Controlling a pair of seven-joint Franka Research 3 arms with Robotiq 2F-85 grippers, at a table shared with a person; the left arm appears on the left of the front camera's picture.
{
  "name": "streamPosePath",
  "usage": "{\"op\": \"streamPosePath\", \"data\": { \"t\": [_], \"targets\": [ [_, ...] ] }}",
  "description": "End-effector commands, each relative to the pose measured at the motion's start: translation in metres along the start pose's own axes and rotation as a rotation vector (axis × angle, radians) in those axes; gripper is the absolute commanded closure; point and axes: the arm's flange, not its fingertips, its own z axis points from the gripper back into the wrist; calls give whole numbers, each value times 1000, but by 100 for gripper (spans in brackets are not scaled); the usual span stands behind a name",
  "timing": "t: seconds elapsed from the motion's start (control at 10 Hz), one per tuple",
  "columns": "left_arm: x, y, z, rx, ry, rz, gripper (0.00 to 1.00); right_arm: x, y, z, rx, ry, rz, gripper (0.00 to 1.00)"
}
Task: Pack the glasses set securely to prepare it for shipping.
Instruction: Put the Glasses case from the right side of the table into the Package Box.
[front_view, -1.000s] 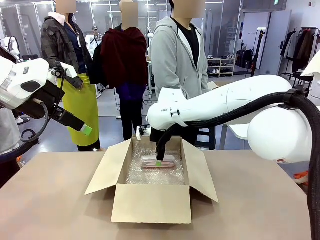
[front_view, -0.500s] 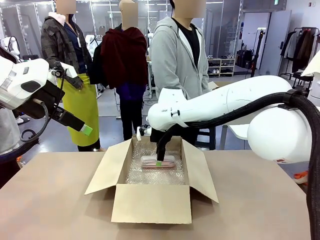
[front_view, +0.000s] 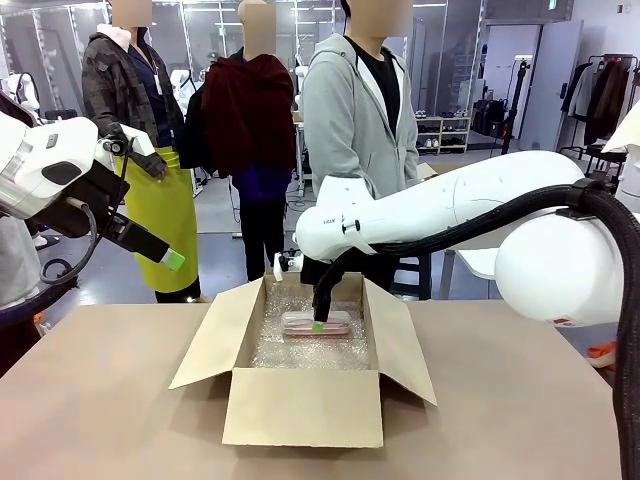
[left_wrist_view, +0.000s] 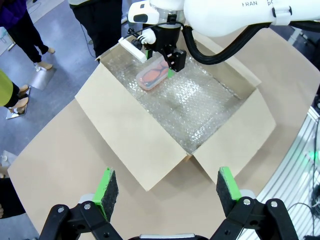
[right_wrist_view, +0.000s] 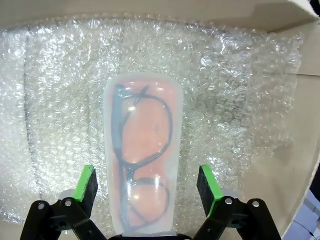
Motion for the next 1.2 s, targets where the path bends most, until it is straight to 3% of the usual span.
{"op": "streamPosePath", "data": {
  "t": [0.0, 0.5, 1.1],
  "targets": [
    [0, 2, 2, 1, -6, -7, 0, -2, 18, 26, 20, -54, -60, 0],
    [0, 2, 2, 1, -6, -7, 0, -19, 51, 73, -7, -15, -124, 0],
    [0, 2, 2, 1, -6, -7, 0, -122, 126, 171, -112, -143, -410, 0]
  ]
}}
